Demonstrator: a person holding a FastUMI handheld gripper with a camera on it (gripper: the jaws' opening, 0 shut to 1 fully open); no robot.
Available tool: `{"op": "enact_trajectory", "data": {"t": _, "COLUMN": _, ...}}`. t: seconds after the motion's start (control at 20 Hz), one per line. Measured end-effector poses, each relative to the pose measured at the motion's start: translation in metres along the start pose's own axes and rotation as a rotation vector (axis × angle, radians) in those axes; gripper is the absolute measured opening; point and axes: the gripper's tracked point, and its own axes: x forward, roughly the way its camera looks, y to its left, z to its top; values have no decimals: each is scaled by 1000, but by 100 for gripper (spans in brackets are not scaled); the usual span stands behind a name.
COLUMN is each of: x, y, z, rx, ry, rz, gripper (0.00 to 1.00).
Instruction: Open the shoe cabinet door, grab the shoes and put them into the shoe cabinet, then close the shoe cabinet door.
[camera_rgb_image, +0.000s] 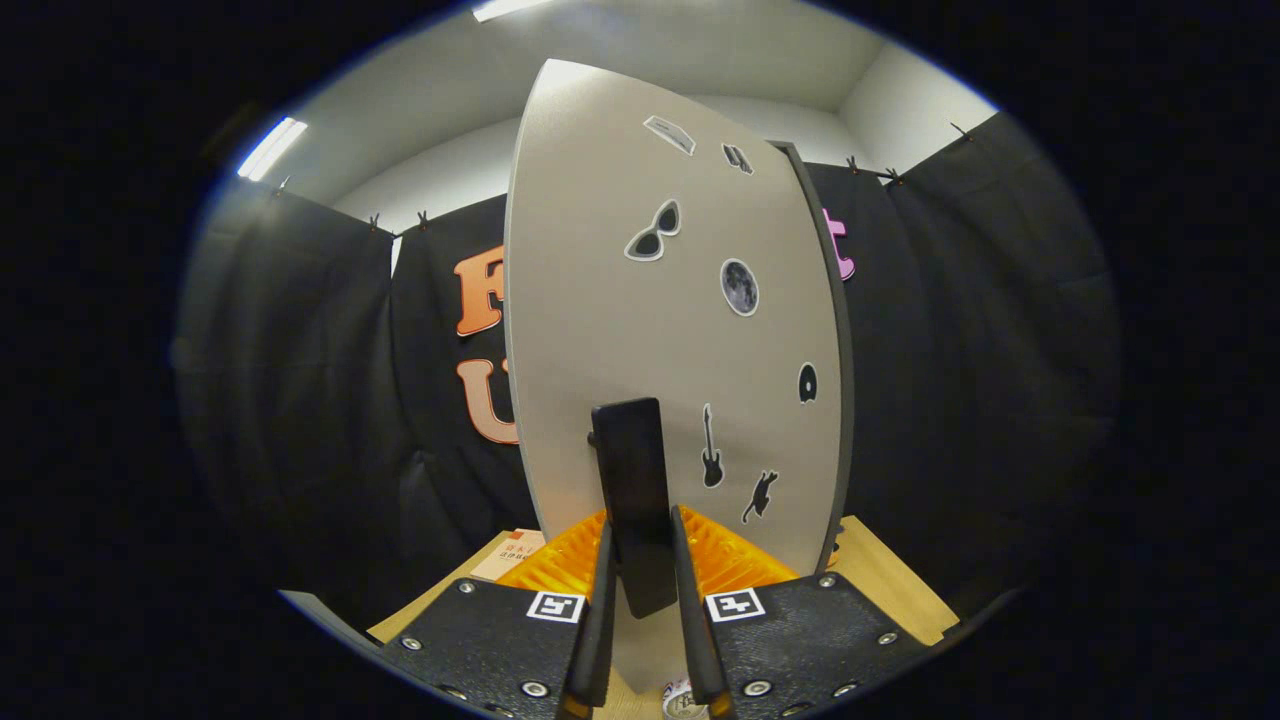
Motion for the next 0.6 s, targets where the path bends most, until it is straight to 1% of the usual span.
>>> {"op": "enact_trajectory", "data": {"t": 0.2, "x": -35, "y": -35, "z": 4, "rx": 1, "ry": -2, "rz": -77, "gripper": 28}}
{"op": "enact_trajectory", "data": {"t": 0.45, "x": -64, "y": -84, "z": 8, "rx": 14, "ry": -14, "rz": -187, "gripper": 28}}
{"op": "enact_trajectory", "data": {"t": 0.6, "x": -74, "y": -107, "z": 9, "rx": 51, "ry": -7, "rz": -203, "gripper": 32}}
